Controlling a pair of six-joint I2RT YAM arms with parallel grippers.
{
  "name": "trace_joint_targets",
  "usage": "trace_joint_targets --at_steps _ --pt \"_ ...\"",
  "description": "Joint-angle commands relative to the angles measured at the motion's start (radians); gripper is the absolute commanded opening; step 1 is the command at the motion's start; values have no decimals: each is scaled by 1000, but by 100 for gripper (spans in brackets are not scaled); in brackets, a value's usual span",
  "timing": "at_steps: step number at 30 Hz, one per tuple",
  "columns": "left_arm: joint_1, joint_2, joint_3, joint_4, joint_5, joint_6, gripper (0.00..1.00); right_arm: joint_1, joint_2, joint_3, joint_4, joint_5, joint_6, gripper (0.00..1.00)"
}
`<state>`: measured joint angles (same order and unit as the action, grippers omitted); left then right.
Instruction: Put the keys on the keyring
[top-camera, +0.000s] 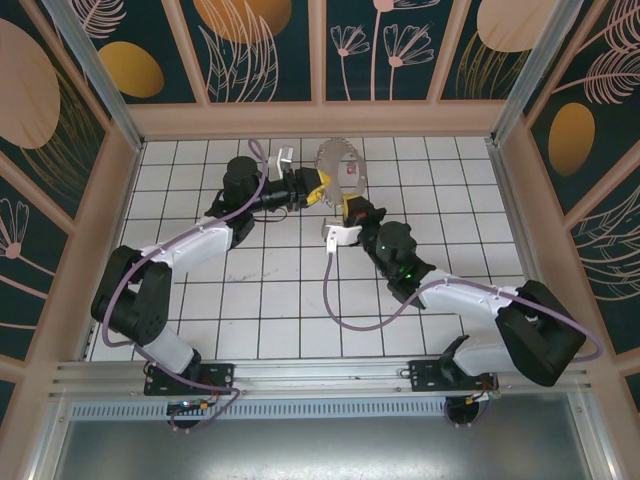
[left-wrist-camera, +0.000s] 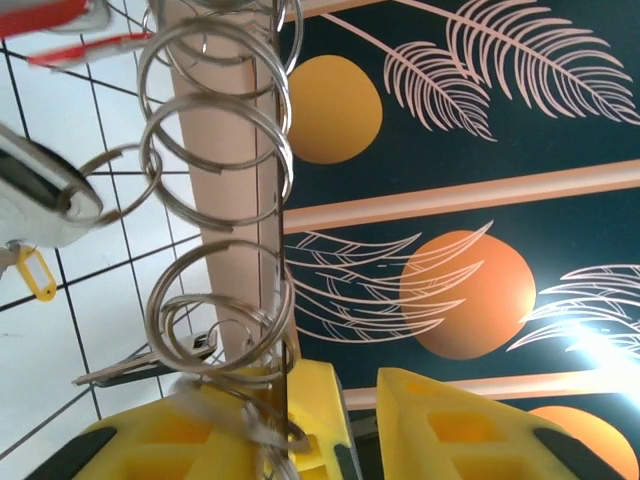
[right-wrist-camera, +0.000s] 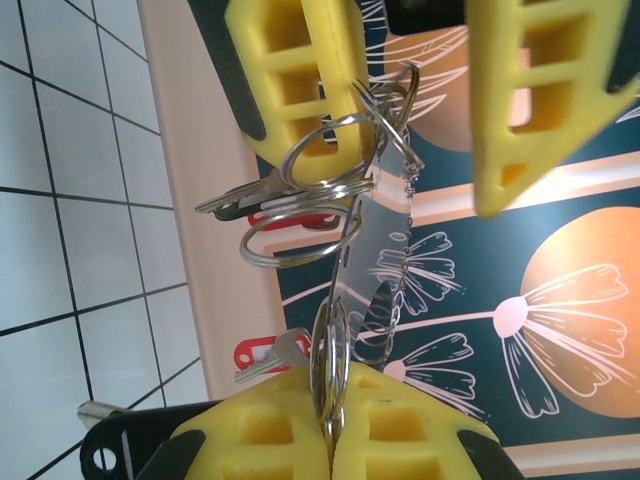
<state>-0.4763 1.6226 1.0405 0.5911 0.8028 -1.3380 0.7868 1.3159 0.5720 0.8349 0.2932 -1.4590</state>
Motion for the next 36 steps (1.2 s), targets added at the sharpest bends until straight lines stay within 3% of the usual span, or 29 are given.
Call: trace_joint_targets --at_steps 1,4,6,9,12,16,21,28,32,36 --pt "-2 0 69 -100 -2 112 36 17 9 32 57 6 -10 0" --pt "-2 -6 90 -177 -23 180 31 19 1 29 48 8 -14 0" --pt "-2 -7 96 -206 -33 211 20 19 -7 26 42 8 -16 0" --pt "-2 -13 101 -237 -52 254 17 18 -26 13 47 2 -19 0" --pt "-2 -18 104 -221 -57 252 15 18 -63 9 -4 -23 15 10" --pt "-2 -30 96 -188 -61 216 2 7 -133 -4 -71 -116 83 28" --pt "-2 -43 96 -172 -86 214 0 -22 -189 -1 -168 -164 178 37" --pt "-2 -79 75 -154 -120 226 1 -268 -420 34 -483 -627 554 50" --pt "-2 -84 68 -92 -103 253 1 -322 -421 95 -662 -789 618 51" --pt "-2 -88 75 -70 -86 340 1 -348 -369 119 -673 -871 732 51"
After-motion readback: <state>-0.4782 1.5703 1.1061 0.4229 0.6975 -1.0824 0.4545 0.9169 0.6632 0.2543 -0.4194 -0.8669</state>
